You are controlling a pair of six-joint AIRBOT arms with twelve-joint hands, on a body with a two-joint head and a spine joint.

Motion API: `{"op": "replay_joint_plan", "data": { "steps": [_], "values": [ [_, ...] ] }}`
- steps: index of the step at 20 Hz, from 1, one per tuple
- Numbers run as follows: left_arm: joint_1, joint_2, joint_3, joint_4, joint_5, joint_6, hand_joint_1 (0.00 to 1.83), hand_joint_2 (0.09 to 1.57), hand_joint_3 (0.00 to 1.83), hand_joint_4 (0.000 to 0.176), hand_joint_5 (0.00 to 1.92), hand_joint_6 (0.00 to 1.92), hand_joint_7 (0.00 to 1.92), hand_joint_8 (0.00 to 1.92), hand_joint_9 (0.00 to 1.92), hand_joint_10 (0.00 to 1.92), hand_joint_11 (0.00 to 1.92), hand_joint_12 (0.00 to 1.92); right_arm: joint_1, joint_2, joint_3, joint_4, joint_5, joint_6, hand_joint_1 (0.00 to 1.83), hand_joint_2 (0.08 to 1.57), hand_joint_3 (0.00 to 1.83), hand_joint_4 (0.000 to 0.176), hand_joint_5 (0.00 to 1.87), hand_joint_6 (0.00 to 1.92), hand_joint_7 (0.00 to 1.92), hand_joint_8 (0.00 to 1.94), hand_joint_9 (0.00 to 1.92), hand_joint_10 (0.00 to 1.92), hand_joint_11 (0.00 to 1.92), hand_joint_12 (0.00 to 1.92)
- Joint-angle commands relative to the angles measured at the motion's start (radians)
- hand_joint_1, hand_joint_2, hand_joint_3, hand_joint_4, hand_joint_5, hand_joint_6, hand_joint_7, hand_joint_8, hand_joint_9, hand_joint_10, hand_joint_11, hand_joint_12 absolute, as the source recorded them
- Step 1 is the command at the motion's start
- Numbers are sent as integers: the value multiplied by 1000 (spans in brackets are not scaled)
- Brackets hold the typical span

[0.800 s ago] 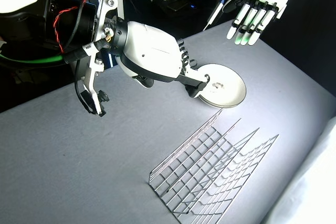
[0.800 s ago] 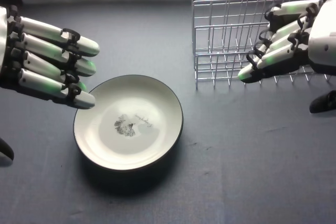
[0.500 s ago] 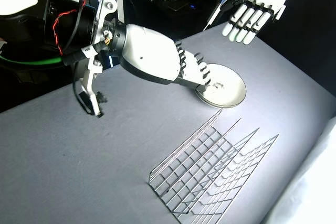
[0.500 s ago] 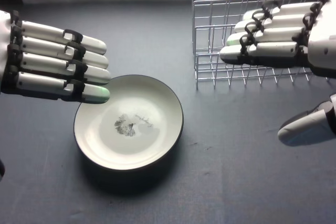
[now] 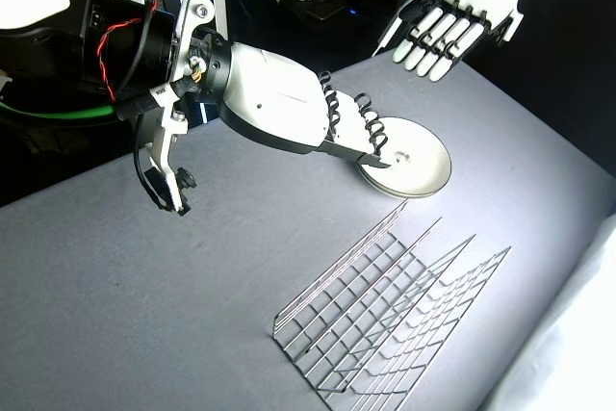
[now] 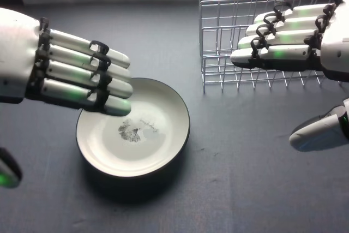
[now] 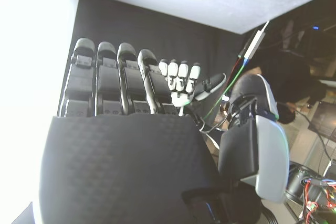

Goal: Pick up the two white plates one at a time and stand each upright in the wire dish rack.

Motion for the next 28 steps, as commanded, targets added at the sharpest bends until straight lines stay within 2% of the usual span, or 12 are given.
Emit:
{"op": "replay_joint_plan", "data": {
  "steps": [1, 9, 13, 19, 24, 28],
  "values": [
    [13, -4, 11, -95, -17, -7, 0, 1067, 0, 0, 12, 5, 2, 1, 2, 1, 34, 16, 6, 5, -1, 34, 60, 5, 0, 1048, 3, 0, 0, 0, 0, 0, 0, 0, 0, 0],
    [193, -89, 102, -104, 37, 29, 0, 1077, 4, 0, 0, 0, 0, 0, 0, 0, 0, 0, 5, 5, -1, 34, 66, -5, 0, 1076, 12, 0, 0, 0, 0, 0, 0, 0, 0, 0],
    [268, -95, 106, -136, 43, 87, 0, 1053, 0, 0, 0, 0, 0, 0, 0, 0, 3, 1, 5, 5, -1, 34, 66, -25, 0, 1077, 11, 0, 0, 0, 0, 0, 0, 0, 0, 0],
    [331, -141, 123, -145, 43, 213, 0, 1043, 0, 0, 0, 0, 0, 0, 0, 0, 0, 0, 2, 5, -1, 34, 105, -68, 0, 1084, 10, 0, 0, 0, 0, 0, 0, 0, 0, 0],
    [353, -169, 147, -145, 63, 218, 0, 1039, 0, 0, 0, 0, 0, 0, 0, 0, 0, 0, -2, 5, -1, 71, 167, -71, 0, 1134, 28, 0, 0, 0, 0, 0, 0, 0, 0, 0],
    [367, -197, 191, -145, 75, 225, 0, 1044, 0, 0, 0, 0, 0, 0, 0, 0, 0, 0, -30, -13, 20, 131, 233, -105, 0, 1075, 0, 0, 0, 0, 0, 0, 0, 0, 0, 0]
  ]
}}
